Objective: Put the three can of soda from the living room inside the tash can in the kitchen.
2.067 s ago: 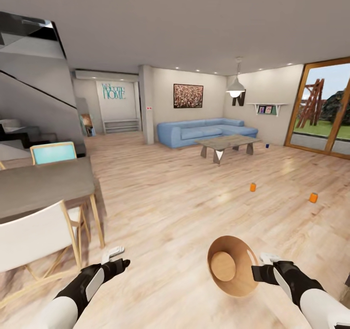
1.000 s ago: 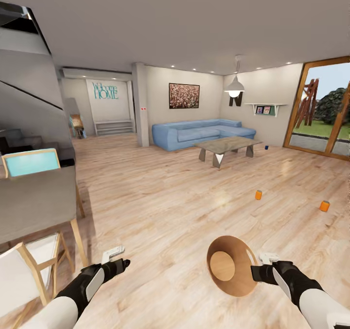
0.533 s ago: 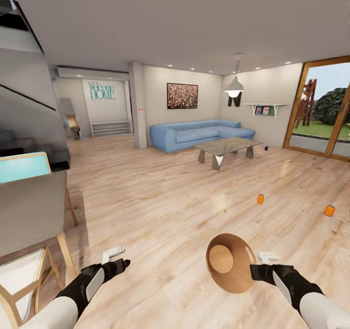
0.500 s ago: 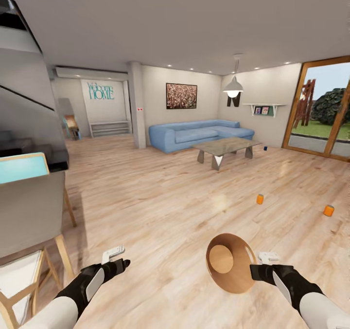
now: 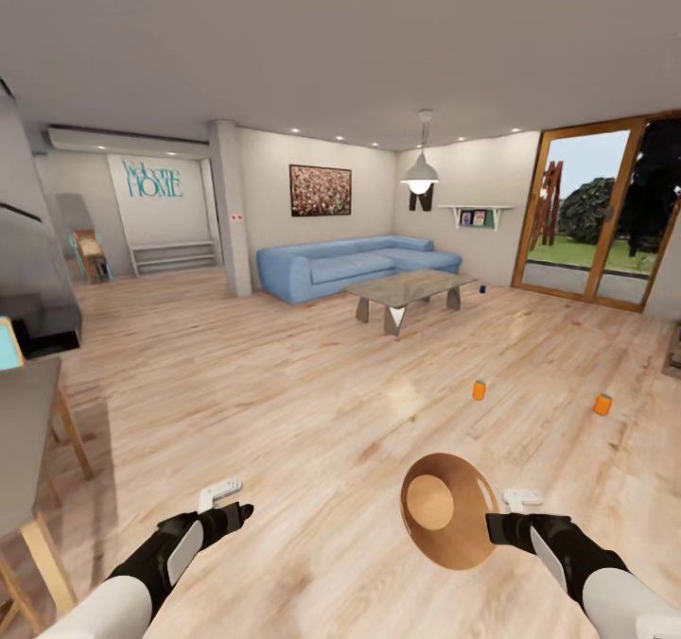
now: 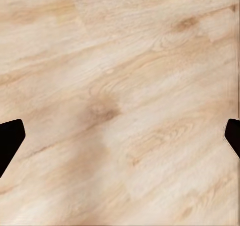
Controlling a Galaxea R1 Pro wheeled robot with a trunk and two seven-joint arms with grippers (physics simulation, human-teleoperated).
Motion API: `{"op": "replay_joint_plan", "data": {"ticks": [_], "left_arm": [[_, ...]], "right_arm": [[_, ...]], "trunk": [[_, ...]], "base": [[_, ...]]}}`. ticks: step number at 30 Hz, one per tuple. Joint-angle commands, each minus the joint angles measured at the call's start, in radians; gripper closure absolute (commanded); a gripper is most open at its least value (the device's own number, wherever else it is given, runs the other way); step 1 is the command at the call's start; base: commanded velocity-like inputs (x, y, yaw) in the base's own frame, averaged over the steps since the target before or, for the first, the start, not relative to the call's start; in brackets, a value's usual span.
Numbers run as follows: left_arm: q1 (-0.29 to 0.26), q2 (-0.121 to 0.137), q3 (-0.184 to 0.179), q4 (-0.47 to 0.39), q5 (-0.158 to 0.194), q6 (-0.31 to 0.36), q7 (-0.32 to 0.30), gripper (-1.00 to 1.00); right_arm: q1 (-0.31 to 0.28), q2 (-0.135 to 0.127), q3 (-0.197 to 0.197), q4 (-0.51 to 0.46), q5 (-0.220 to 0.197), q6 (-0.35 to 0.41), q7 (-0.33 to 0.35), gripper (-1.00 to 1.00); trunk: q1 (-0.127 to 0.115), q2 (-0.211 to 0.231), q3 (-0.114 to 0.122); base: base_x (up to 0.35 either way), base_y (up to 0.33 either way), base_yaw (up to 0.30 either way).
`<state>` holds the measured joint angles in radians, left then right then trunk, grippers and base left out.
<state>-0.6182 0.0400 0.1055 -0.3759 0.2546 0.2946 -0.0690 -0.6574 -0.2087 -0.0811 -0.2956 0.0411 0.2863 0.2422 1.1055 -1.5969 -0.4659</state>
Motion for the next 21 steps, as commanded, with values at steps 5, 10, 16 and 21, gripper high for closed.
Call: {"op": "replay_joint_plan", "data": {"ticks": [5,10,16,21], "left_arm": [[0.0,0.0,0.0,0.0,0.0,0.0,0.0,-1.0],[0.0,0.0,0.0,0.0,0.0,0.0,0.0,-1.0],[0.0,0.001,0.0,0.0,0.0,0.0,0.0,-1.0],[0.0,0.001,0.0,0.0,0.0,0.0,-0.001,-1.0]], "right_arm": [[-0.001,0.0,-0.006,-0.002,-0.01,-0.001,0.005,1.0],[-0.001,0.0,-0.006,-0.002,-0.01,-0.002,0.005,1.0],[-0.001,0.0,-0.006,-0.002,-0.01,-0.002,0.005,1.0],[-0.001,0.0,-0.007,-0.002,-0.01,-0.002,0.005,1.0]], "trunk": [[0.0,0.0,0.005],[0.0,0.0,0.009],[0.0,0.0,0.015],[0.0,0.0,0.019]], "base": [[0.256,0.0,-0.217],[0.251,0.0,-0.218],[0.25,0.0,-0.218],[0.262,0.0,-0.218]]}}
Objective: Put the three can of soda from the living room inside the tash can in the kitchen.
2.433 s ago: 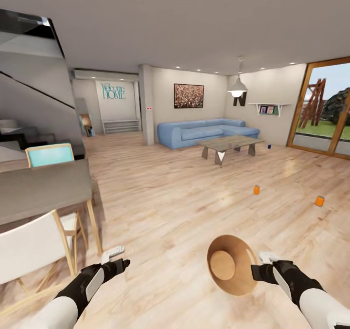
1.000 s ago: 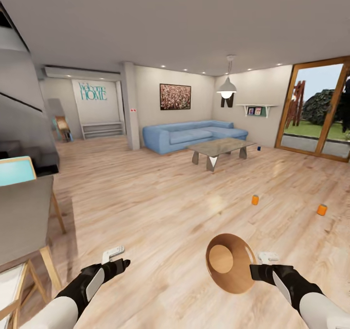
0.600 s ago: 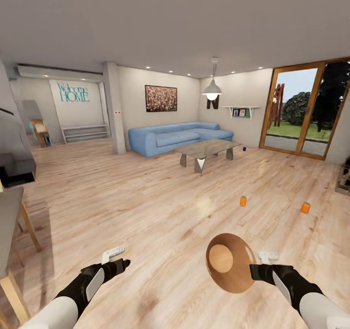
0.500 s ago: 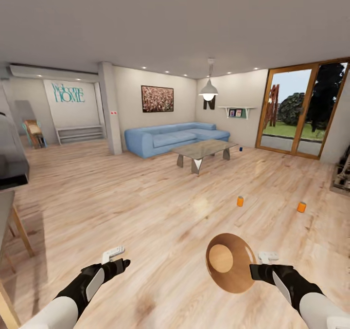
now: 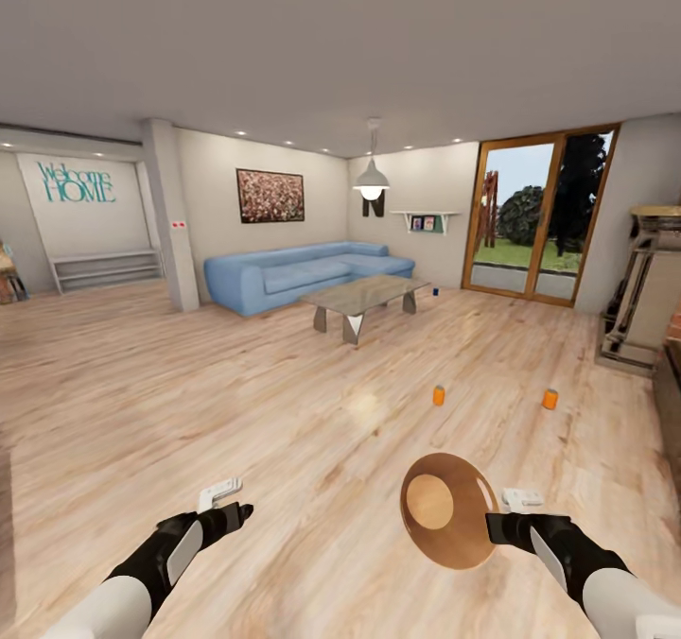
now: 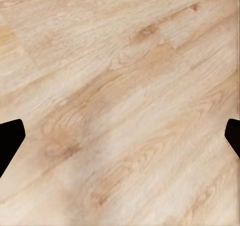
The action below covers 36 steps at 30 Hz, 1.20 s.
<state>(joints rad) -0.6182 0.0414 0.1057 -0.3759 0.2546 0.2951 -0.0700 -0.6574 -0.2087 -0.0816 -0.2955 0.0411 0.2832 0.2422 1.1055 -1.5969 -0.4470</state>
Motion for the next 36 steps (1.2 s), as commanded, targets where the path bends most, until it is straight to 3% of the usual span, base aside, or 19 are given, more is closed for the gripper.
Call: {"op": "replay_joint_plan", "data": {"ticks": [1,24,36], "left_arm": [[0.0,0.0,0.0,0.0,0.0,0.0,0.0,-1.0],[0.0,0.0,0.0,0.0,0.0,0.0,-0.001,-1.0],[0.0,0.0,0.0,0.0,0.0,0.001,-0.001,-1.0]], "right_arm": [[-0.001,0.0,-0.007,-0.002,-0.01,0.001,0.005,1.0],[-0.001,0.0,-0.007,-0.002,-0.01,0.0,0.006,1.0],[-0.001,0.0,-0.006,-0.001,-0.01,0.0,0.006,1.0]], "trunk": [[0.0,0.0,0.001],[0.0,0.0,0.018],[0.0,0.0,0.018]], "base": [[0.289,0.0,-0.218],[0.318,0.0,-0.21],[0.323,0.009,-0.032]]}}
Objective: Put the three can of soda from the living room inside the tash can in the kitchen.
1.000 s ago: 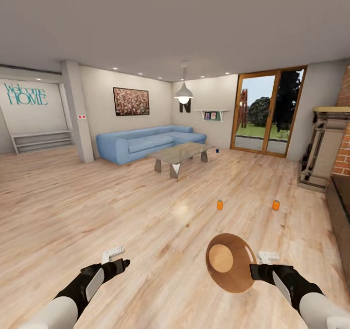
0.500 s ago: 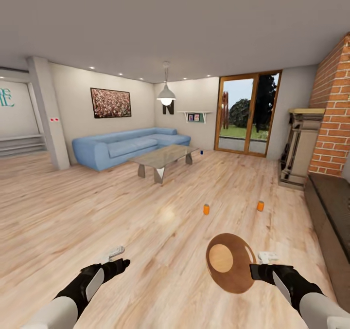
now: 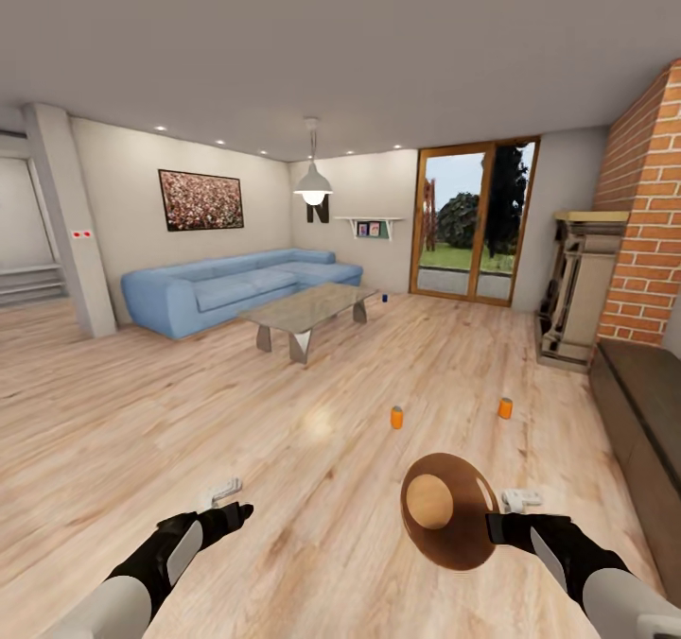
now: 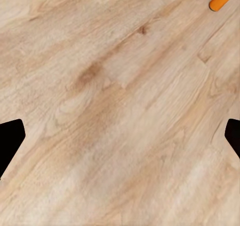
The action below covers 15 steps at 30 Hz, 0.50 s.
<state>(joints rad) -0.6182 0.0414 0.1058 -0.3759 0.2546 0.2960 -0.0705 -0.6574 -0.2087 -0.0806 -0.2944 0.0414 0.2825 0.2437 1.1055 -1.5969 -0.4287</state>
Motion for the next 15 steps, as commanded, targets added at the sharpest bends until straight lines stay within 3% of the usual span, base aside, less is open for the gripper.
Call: {"op": "replay_joint_plan", "data": {"ticks": [1,15], "left_arm": [[0.0,0.0,0.0,0.0,0.0,0.0,0.0,-1.0],[0.0,0.0,0.0,0.0,0.0,-0.001,0.0,-1.0]], "right_arm": [[-0.001,0.0,-0.007,-0.002,-0.011,0.0,0.005,1.0],[-0.001,0.005,-0.007,-0.002,-0.01,0.0,0.005,1.0]], "trunk": [[0.0,0.0,0.0],[0.0,0.0,0.0]], "base": [[0.323,0.06,-0.001],[0.323,0.028,0.0]]}}
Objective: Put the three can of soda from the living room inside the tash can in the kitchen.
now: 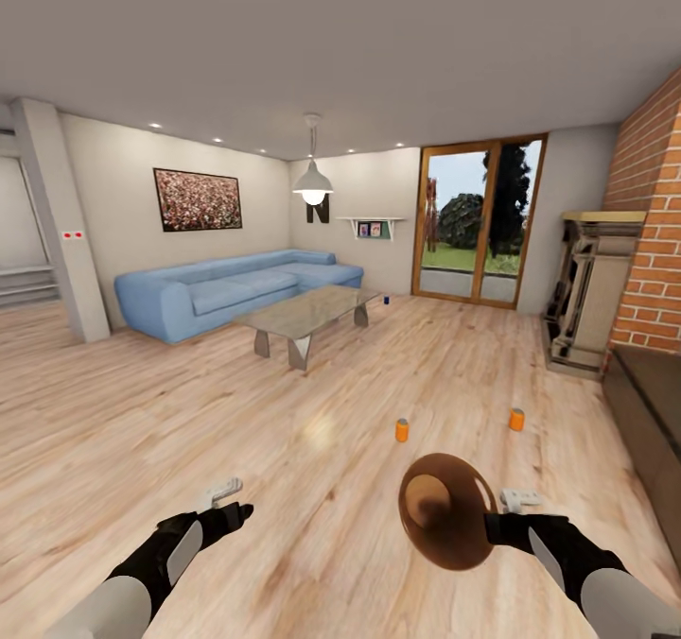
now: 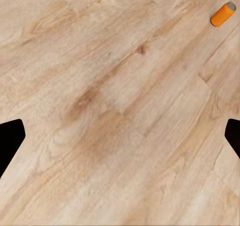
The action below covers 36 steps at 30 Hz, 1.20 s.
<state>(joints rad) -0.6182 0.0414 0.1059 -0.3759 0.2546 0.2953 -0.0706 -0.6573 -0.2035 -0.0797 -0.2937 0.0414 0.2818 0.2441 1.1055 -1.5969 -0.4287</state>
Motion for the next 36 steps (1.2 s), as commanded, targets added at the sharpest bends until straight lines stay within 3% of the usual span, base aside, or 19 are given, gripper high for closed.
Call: {"op": "replay_joint_plan", "data": {"ticks": [1,36], "left_arm": [[0.0,0.0,0.0,0.0,0.0,0.0,0.0,-1.0],[0.0,0.0,0.0,0.0,0.0,0.0,0.0,-1.0]], "right_arm": [[-0.001,0.0,-0.008,-0.002,-0.01,0.0,0.004,1.0],[0.001,0.001,-0.009,-0.002,-0.01,0.0,0.008,1.0]], "trunk": [[0.0,0.0,0.0],[0.0,0.0,0.006]], "base": [[0.323,0.0,0.0],[0.323,0.0,-0.035]]}}
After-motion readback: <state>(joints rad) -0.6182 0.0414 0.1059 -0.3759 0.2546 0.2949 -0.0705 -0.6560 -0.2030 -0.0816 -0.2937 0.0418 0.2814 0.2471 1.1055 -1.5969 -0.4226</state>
